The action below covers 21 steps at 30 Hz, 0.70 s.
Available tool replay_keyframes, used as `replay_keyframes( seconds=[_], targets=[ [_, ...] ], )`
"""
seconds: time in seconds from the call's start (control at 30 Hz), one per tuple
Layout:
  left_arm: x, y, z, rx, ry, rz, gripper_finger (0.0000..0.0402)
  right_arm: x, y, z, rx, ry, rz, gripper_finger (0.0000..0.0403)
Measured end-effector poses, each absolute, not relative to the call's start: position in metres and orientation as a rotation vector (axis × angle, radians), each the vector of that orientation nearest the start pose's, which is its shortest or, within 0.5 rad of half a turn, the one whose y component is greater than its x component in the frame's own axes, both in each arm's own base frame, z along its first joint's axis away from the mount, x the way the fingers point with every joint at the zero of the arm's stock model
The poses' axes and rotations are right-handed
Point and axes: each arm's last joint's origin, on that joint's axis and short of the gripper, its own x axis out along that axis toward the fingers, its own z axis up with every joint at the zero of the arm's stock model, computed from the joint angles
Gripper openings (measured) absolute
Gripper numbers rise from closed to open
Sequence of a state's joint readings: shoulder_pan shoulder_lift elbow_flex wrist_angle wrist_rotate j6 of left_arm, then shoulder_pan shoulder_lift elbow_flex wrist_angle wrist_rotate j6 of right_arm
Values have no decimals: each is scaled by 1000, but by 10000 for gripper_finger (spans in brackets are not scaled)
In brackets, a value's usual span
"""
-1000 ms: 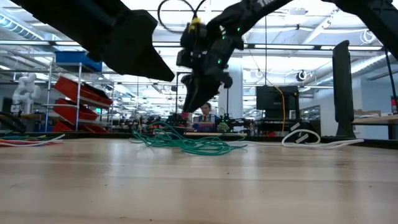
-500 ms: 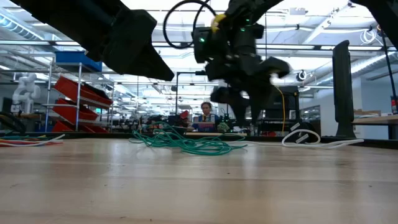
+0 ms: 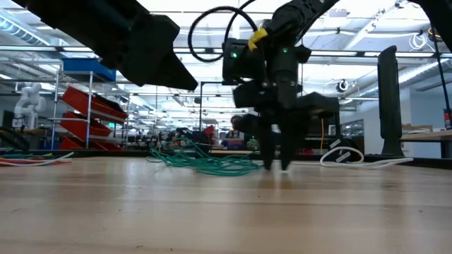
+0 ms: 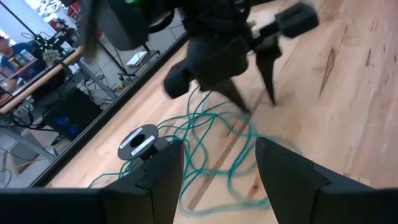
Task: Coil cords
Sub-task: Put the green wire and the spool on the table
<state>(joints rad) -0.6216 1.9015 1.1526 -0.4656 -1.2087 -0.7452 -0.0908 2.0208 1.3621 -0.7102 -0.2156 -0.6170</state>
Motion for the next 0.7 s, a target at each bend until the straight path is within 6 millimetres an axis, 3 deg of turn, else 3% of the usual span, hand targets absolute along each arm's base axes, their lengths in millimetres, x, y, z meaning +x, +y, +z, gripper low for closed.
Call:
replay_keyframes(
  seconds=[0.3,0.53,0.7],
  targets=[
    [303,-183,157,280,491,723,208,404,-50,149,-399,1036,433,159],
    [303,-182,157,290,497,730,208,405,-71,143,-338,1009,414,159],
    [303,-181,157,283,493,733,208,403,-66,146,-340,1025,426,159]
  ],
)
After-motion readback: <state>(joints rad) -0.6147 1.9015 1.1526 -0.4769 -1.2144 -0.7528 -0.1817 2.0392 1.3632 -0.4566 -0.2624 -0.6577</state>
